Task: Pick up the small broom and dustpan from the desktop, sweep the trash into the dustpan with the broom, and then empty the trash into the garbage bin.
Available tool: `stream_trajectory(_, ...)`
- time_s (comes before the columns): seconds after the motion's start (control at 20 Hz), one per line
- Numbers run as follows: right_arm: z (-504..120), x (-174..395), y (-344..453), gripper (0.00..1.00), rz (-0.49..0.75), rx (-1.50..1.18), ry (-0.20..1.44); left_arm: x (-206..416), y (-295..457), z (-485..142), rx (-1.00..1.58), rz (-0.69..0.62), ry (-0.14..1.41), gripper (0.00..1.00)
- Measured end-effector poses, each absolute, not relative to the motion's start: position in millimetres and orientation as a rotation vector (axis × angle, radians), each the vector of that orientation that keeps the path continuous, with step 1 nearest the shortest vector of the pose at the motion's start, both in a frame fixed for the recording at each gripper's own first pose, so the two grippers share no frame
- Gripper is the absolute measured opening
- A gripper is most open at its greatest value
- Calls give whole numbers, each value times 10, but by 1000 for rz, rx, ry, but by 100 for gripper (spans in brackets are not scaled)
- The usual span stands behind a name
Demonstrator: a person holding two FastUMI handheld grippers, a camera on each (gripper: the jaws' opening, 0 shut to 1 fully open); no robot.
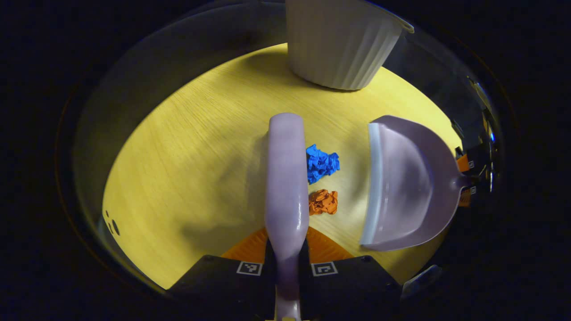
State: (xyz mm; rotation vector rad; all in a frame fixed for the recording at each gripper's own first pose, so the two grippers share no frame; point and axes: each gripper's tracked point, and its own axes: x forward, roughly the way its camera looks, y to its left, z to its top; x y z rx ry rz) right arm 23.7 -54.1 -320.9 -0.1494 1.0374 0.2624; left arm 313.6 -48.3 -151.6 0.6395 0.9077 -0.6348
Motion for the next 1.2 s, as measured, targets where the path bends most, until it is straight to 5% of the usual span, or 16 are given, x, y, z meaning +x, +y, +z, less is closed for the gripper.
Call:
stream_trajectory(0.4, -3189, 260, -628, 34, 312, -221, 1019, 3021, -470, -1206, 646, -815, 990, 25)
stream_trajectory(0.5, -3198, 264, -639, 41, 310, -227, 1013, 2998, -482, -1114, 649, -847, 1001, 26)
stream_trajectory(1.2, -3216, 294, -672, 37, 247, -221, 991, 2544, -228, -811, 369, -690, 824, 26)
